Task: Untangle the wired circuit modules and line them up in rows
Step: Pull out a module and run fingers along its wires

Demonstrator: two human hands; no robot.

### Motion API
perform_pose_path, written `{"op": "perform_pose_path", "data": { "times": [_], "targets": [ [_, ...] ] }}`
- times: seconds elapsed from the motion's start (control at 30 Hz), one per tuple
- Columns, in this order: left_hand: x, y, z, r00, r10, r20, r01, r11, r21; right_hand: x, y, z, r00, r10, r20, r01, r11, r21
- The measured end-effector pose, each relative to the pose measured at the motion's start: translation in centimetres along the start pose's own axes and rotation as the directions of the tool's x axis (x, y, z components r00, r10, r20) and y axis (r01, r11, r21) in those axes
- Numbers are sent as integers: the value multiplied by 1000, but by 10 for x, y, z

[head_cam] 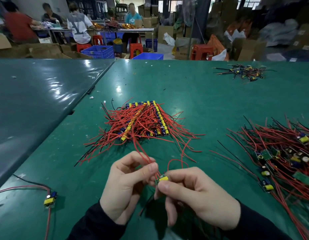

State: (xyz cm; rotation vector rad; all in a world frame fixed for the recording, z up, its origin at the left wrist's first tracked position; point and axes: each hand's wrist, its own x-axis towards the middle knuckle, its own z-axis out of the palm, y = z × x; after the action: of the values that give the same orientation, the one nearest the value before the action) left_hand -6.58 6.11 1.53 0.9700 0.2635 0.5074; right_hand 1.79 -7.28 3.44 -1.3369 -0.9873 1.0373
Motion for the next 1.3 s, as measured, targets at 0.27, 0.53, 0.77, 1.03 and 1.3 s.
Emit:
{"op": "perform_pose_path", "data": {
  "times": [0.27, 0.53, 0.77, 1.03, 1.3],
  "targets": [
    [1, -8, -1, 997, 70, 28, -74, 981, 177, 0, 2, -2, 995, 92, -34, -92, 996, -16],
    [-1, -6, 1, 994, -68, 82, 49, 974, 219, 3, 5, -3, 988, 155, -2, -154, 985, 78],
    [0, 1, -5, 948, -256, 188, 281, 951, -126, 0, 1, 0, 985, 147, 96, -162, 970, 181],
    [4, -1, -5, 976, -155, 152, 148, 987, 58, -2, 0, -1, 973, 174, 154, -210, 941, 266],
    [2, -8, -6, 998, -41, 51, 35, 993, 117, -3, -1, -2, 977, 164, 139, -188, 964, 186]
  ]
}}
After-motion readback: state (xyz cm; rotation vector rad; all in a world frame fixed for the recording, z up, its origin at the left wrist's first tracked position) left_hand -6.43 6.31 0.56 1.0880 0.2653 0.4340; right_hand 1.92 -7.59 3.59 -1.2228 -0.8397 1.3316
